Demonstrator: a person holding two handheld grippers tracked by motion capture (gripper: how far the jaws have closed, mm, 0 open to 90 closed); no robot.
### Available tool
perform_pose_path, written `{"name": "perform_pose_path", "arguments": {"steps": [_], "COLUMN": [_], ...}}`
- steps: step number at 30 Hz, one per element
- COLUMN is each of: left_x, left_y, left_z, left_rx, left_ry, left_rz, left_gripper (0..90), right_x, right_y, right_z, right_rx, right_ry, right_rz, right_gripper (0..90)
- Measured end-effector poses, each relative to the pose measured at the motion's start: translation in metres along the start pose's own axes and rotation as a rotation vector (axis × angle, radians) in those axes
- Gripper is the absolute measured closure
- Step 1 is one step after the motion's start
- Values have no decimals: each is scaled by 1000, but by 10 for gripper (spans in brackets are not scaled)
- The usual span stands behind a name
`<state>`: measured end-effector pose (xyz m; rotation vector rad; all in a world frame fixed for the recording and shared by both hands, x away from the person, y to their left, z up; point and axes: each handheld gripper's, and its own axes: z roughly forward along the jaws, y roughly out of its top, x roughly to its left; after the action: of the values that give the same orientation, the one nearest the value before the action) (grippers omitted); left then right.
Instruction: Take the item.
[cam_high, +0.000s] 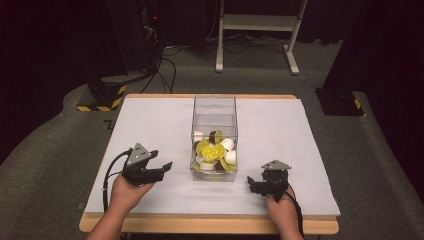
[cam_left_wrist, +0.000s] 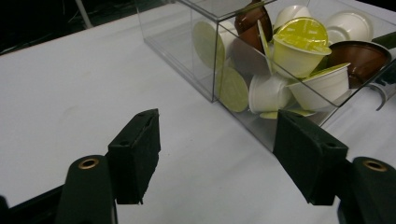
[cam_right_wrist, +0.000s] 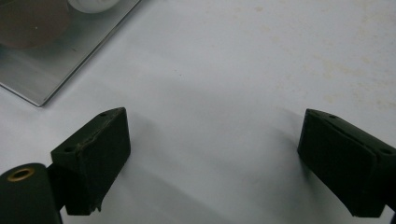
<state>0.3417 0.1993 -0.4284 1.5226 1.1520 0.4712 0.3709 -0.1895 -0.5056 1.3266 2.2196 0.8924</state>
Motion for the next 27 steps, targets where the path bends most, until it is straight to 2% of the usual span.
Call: {"name": "perform_pose_path", "arguments": {"steps": [4,10,18,27], "left_x": [-2,-8,-19,-25], "left_y": [1,5,10,14], "left_z": [2,6,13,21], "left_rx": [6,-13,-5,-5], "left_ry": [-18,-40,-71,-98], "left_rz": [-1,-29,-18,-29], "left_gripper": [328,333,331,332], "right_x": [0,0,0,0], "right_y": [0,0,0,0], "right_z": [0,0,0,0], "right_rx": [-1,-2,-3,-2], "right_ry": [0,-1,1,1], "right_rz": [-2,-1,-2,-2], "right_gripper": [92,93,93,93]}}
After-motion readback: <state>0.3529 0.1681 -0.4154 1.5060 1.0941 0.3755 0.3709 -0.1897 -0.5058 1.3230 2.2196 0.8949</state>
